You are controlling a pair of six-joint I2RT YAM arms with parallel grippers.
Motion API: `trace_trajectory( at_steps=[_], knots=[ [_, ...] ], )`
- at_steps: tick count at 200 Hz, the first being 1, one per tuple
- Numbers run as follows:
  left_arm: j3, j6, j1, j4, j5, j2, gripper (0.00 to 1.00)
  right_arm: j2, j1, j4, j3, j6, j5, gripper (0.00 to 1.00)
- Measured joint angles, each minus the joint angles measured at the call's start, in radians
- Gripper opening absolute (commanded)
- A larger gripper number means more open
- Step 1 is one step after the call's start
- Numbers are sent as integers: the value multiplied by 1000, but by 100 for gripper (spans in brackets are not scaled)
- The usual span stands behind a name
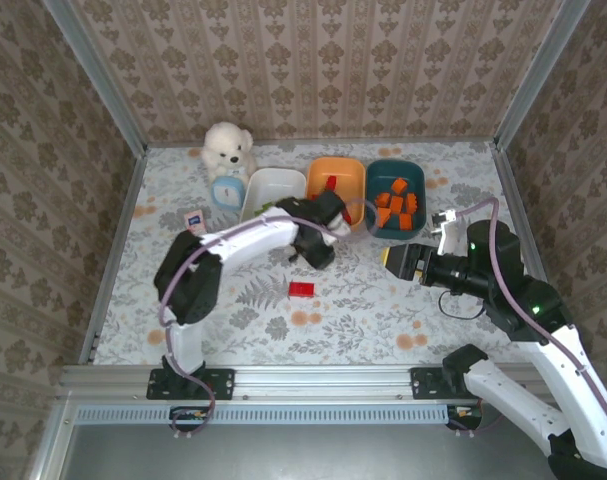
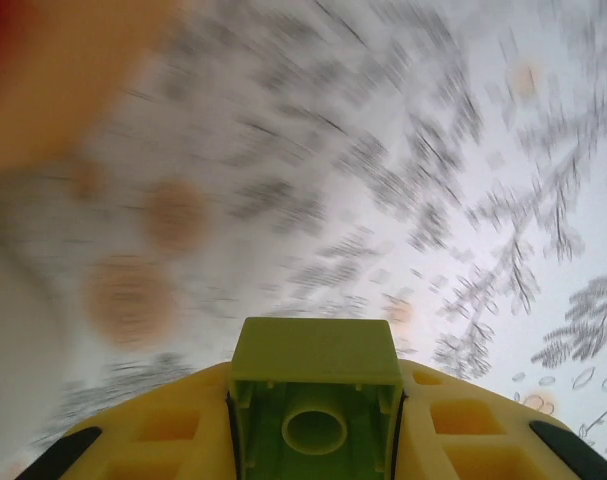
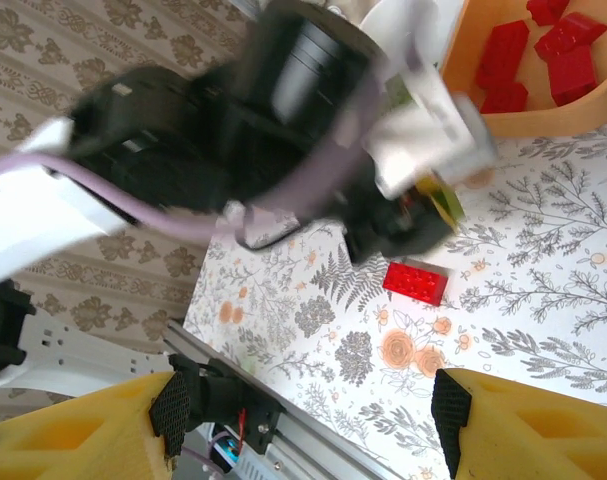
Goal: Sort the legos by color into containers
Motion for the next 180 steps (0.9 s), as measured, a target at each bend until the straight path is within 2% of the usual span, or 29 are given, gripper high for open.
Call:
trace_trajectory(
  at_steps=[39,77,107,138,180],
  knots=[
    [100,-97,200,49,39,-75,31,41,0,27,0,-4,-19,69],
    [181,-176,335,89,33,39,31,127,0,82,-5,-12,-62,69],
    [274,-219,381,95,6,200,31,228,17,182,-31,-11,-106,69],
    [431,-234,406,69,-47,371,32,365,92,238,-15,-27,-114,68],
    [552,-255,419,29,-82,466,33,414,158,269,20,-34,-114,68]
  ],
)
